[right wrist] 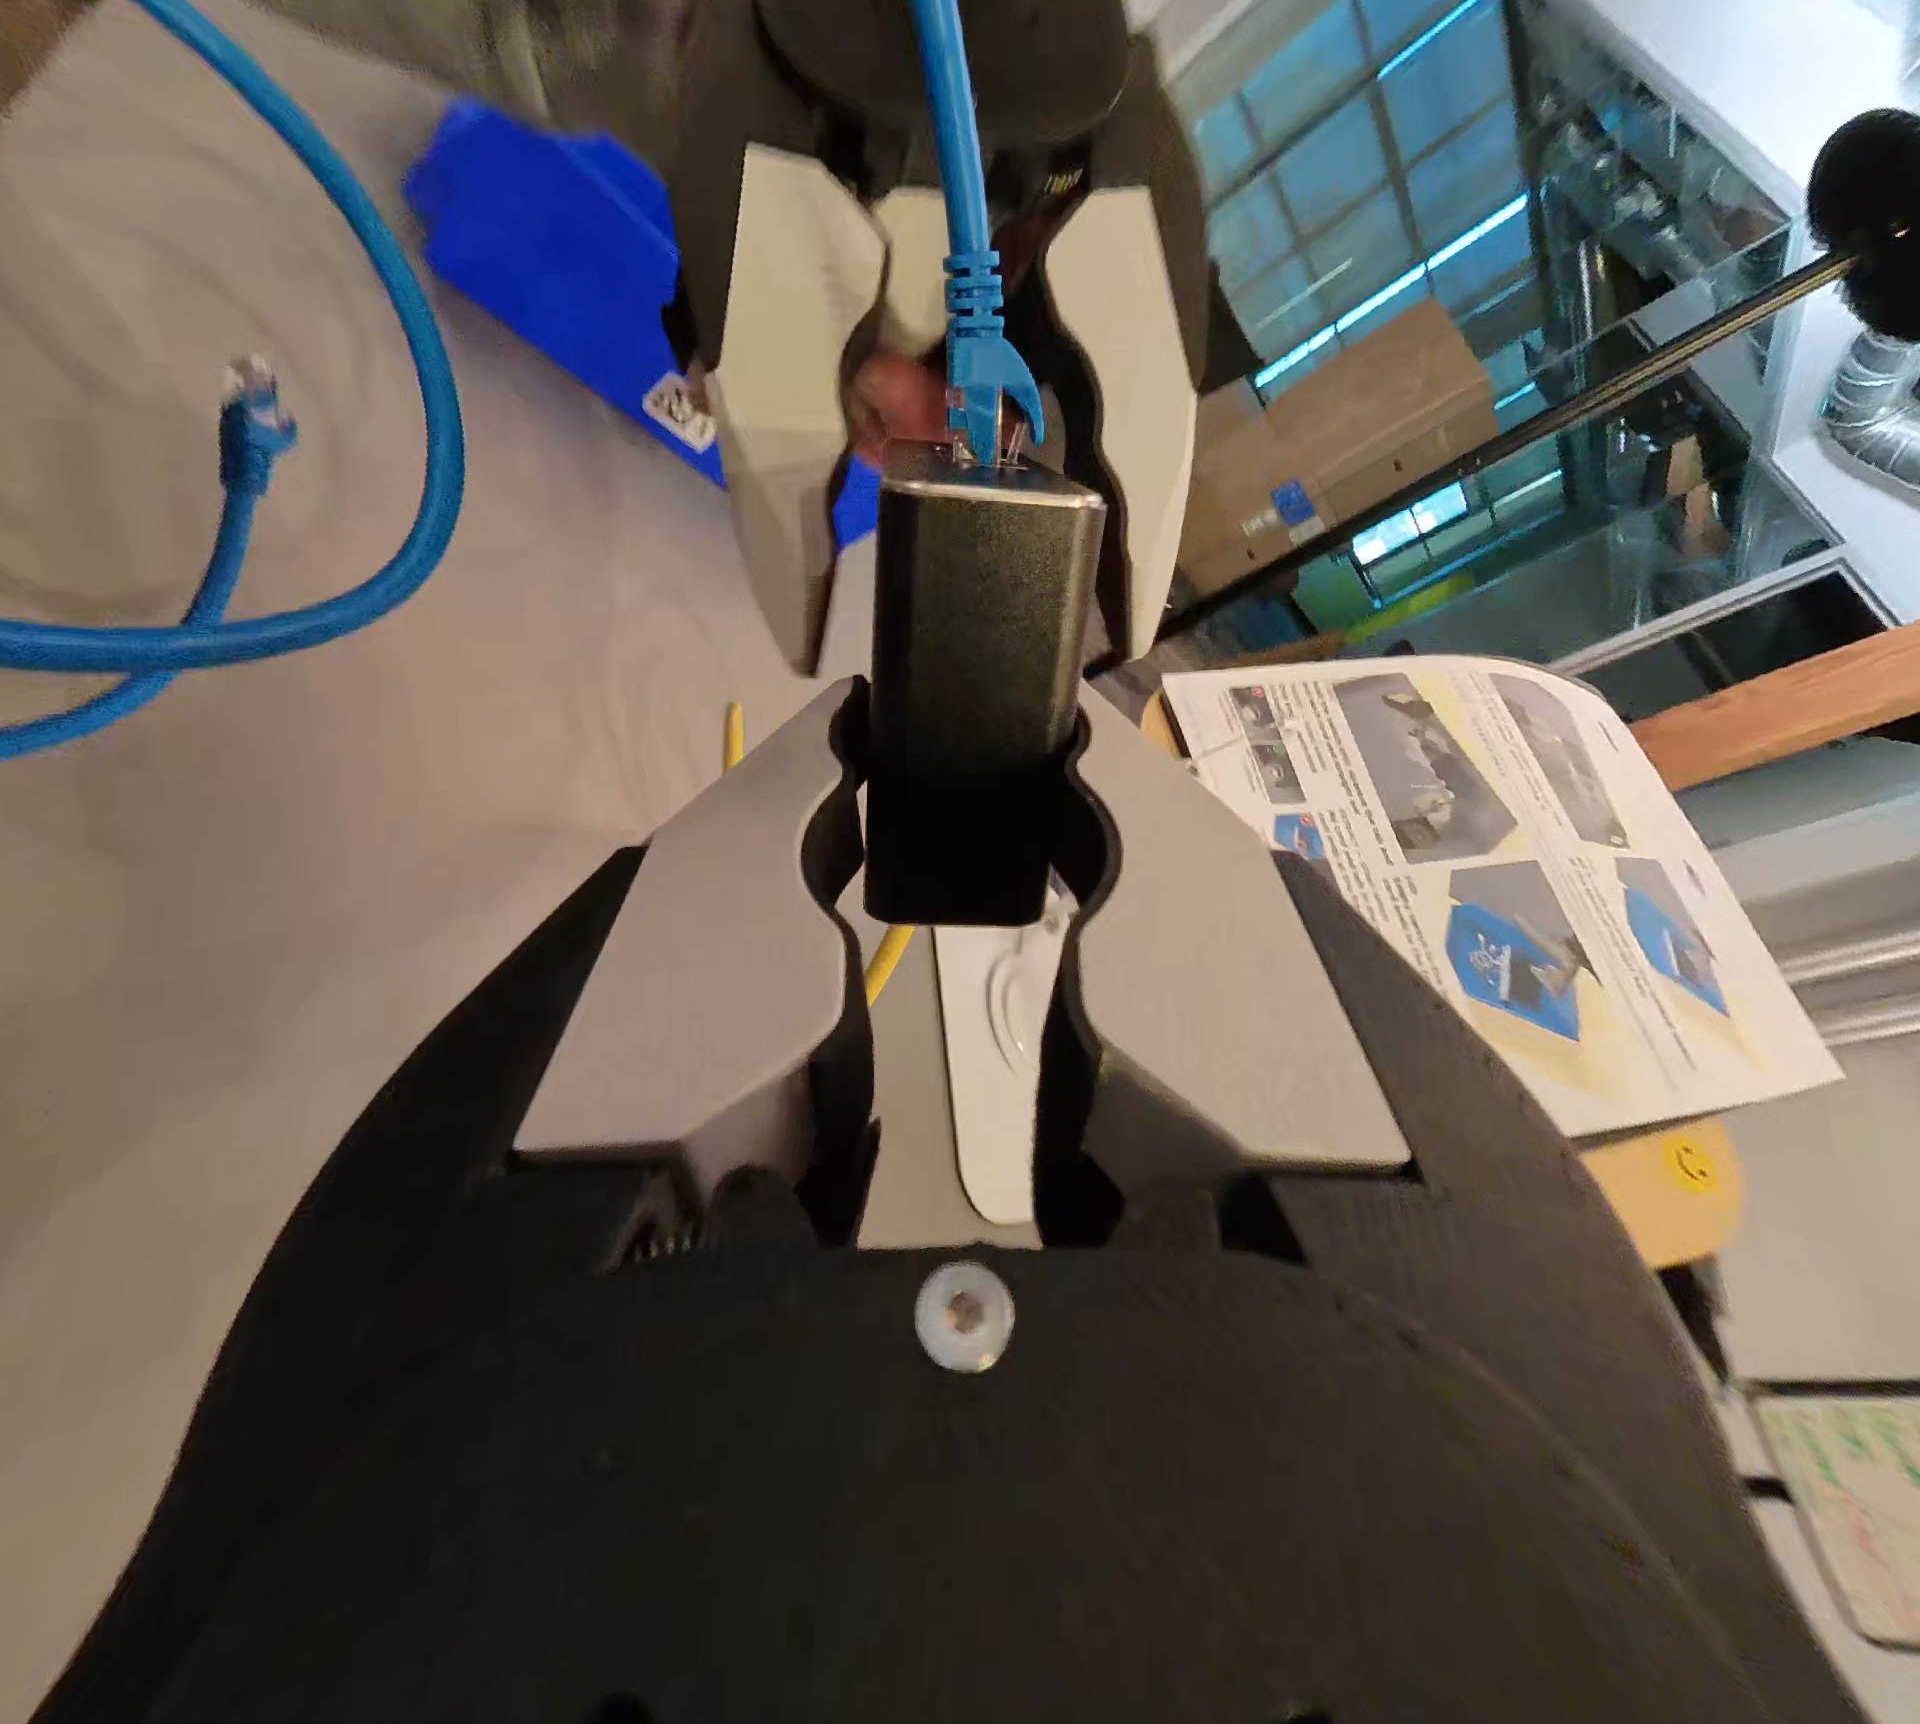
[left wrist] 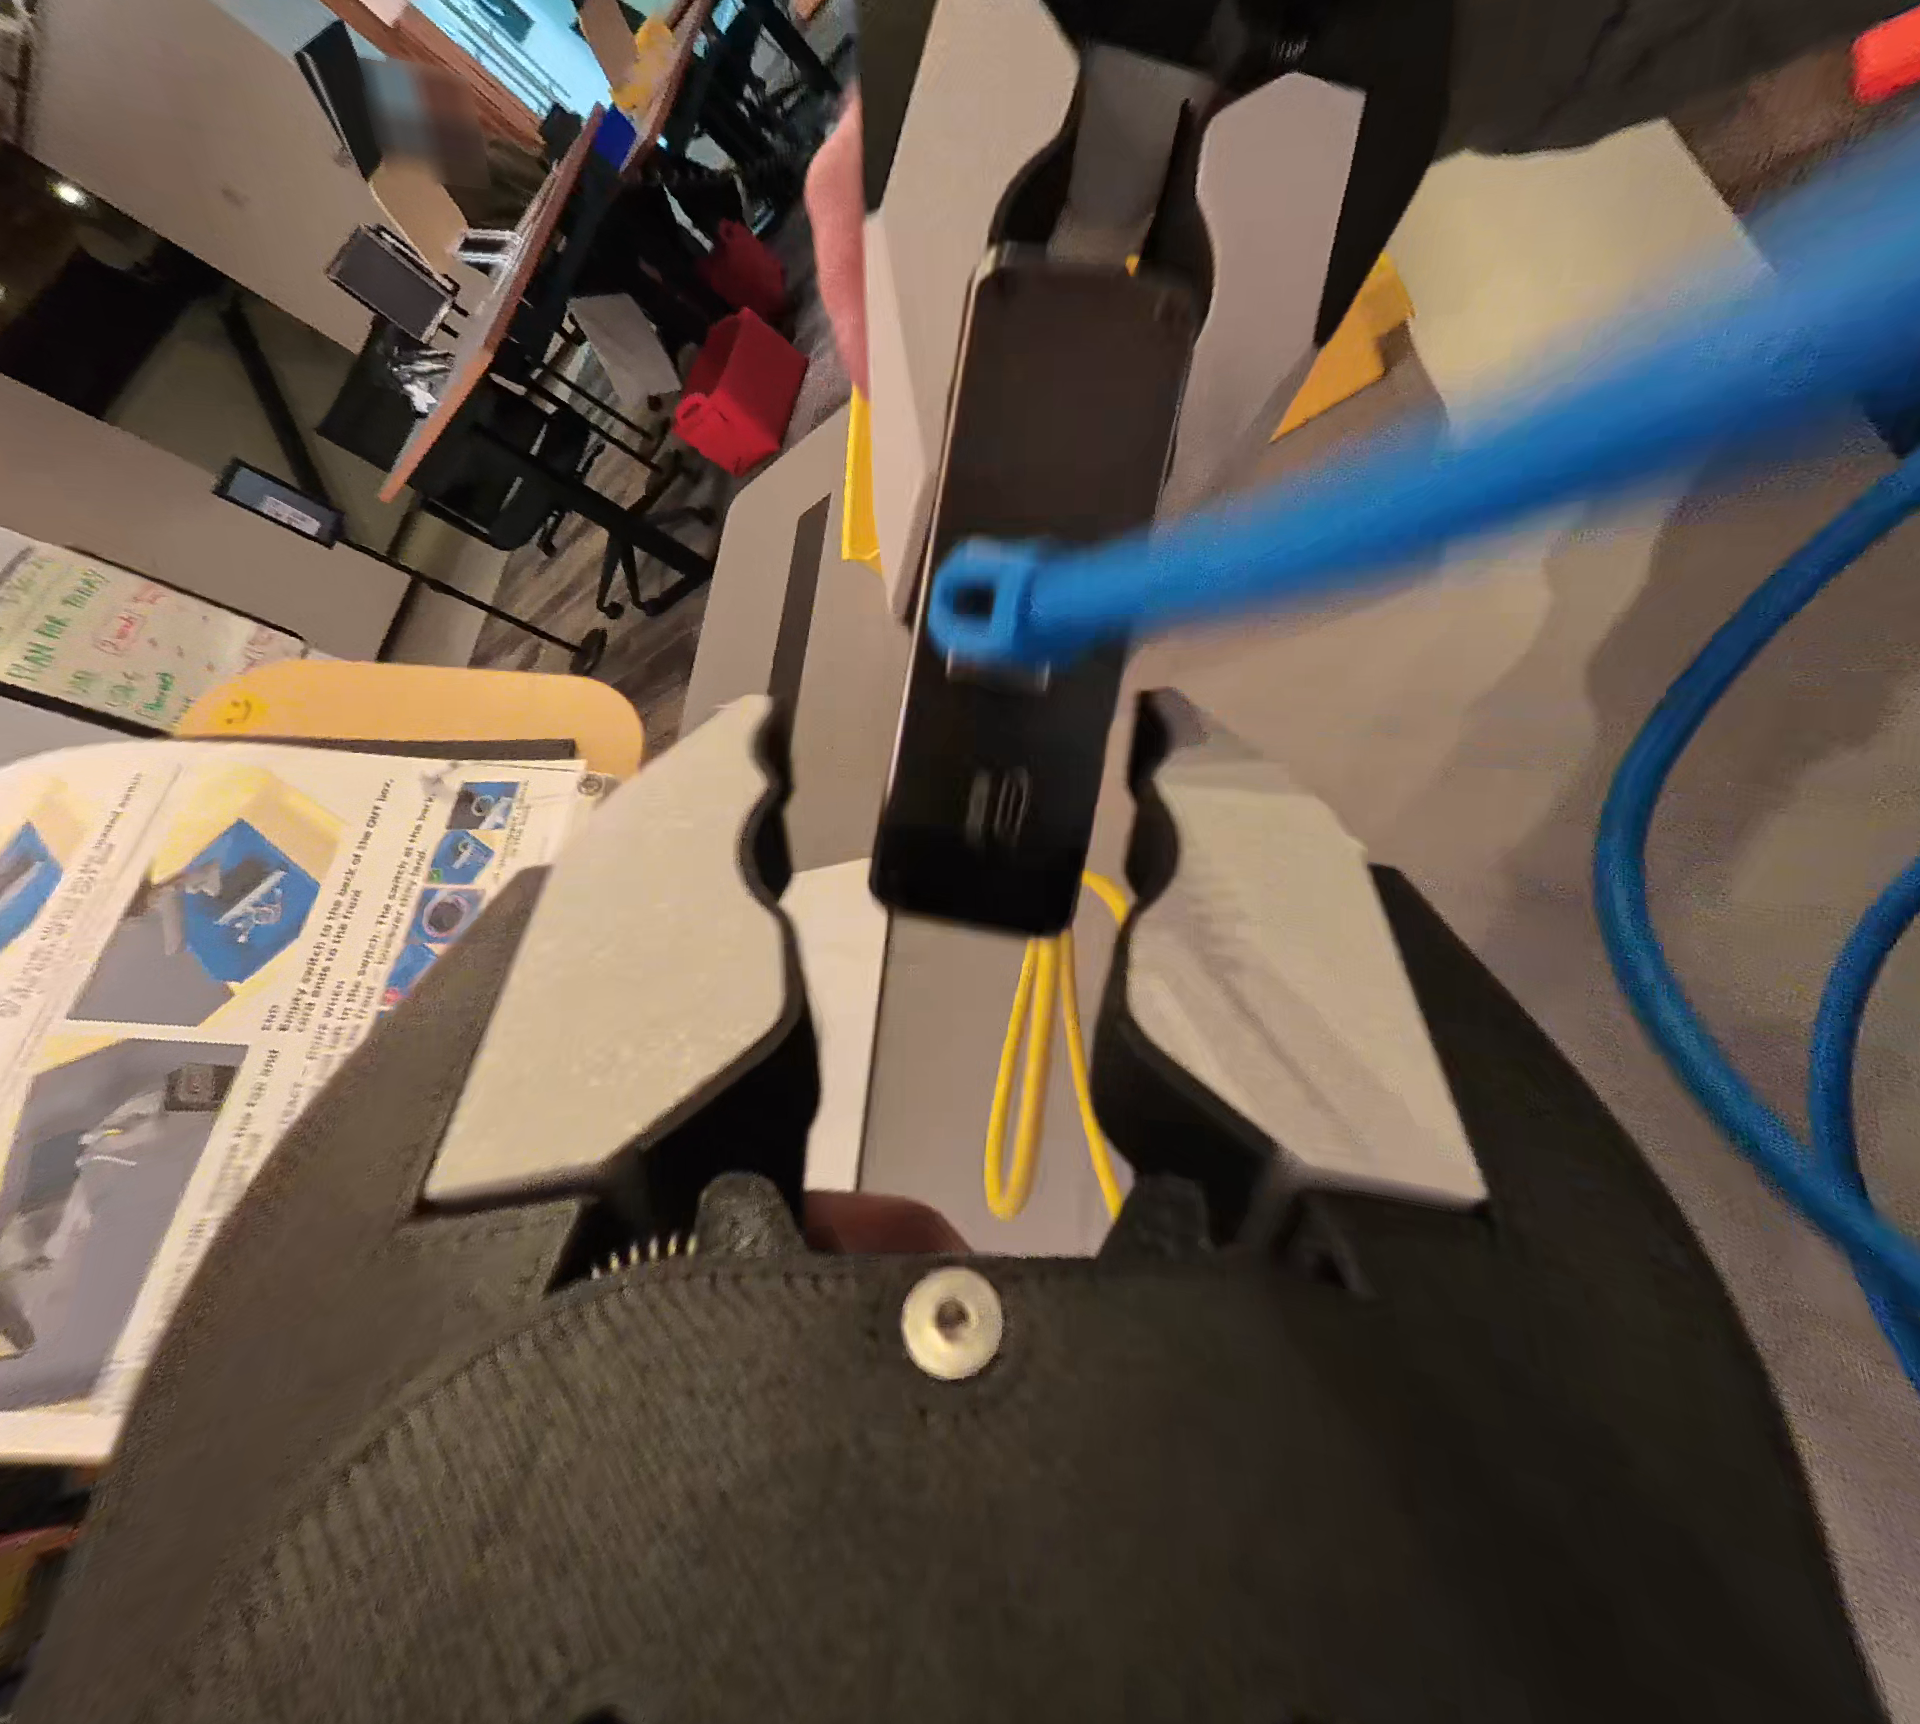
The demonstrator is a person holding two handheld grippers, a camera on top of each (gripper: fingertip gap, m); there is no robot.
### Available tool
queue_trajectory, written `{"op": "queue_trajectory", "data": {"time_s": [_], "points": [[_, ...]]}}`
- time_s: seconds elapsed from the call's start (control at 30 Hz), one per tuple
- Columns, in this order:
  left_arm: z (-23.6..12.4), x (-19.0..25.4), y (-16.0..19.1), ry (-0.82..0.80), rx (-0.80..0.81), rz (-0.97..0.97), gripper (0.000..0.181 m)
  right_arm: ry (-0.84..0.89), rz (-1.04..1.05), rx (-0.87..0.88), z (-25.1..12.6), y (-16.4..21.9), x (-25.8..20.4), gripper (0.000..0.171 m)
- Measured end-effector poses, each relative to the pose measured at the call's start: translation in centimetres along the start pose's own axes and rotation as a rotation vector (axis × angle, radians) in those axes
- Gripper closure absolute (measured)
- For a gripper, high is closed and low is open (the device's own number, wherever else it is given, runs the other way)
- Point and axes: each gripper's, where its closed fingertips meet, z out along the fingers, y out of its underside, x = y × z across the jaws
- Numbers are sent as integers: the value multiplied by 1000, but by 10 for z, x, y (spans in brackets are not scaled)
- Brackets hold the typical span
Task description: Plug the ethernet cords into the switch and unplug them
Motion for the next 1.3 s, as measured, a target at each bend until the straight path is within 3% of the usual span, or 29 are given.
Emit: {"op": "queue_trajectory", "data": {"time_s": [0.07, 0.17, 0.43, 0.77, 1.23, 1.3], "points": [[-2, -2, 2, 25, 40, -76, 101, -26, 76, 73, -4, -8, 2, 142], [-8, 2, -24, 64, 195, -154, 110, -61, 210, 215, -8, -18, 6, 142], [4, 6, -37, 101, 227, -273, 126, -152, 503, 509, -6, -26, 10, 141], [10, 11, -18, 74, 136, -220, 130, -221, 432, 321, 2, -6, -1, 141], [5, 19, -23, 44, 214, -245, 138, -326, 546, 389, -7, -7, -9, 141], [6, 14, -22, -18, 182, -179, 144, -279, 603, 359, -5, 2, -1, 132]]}}
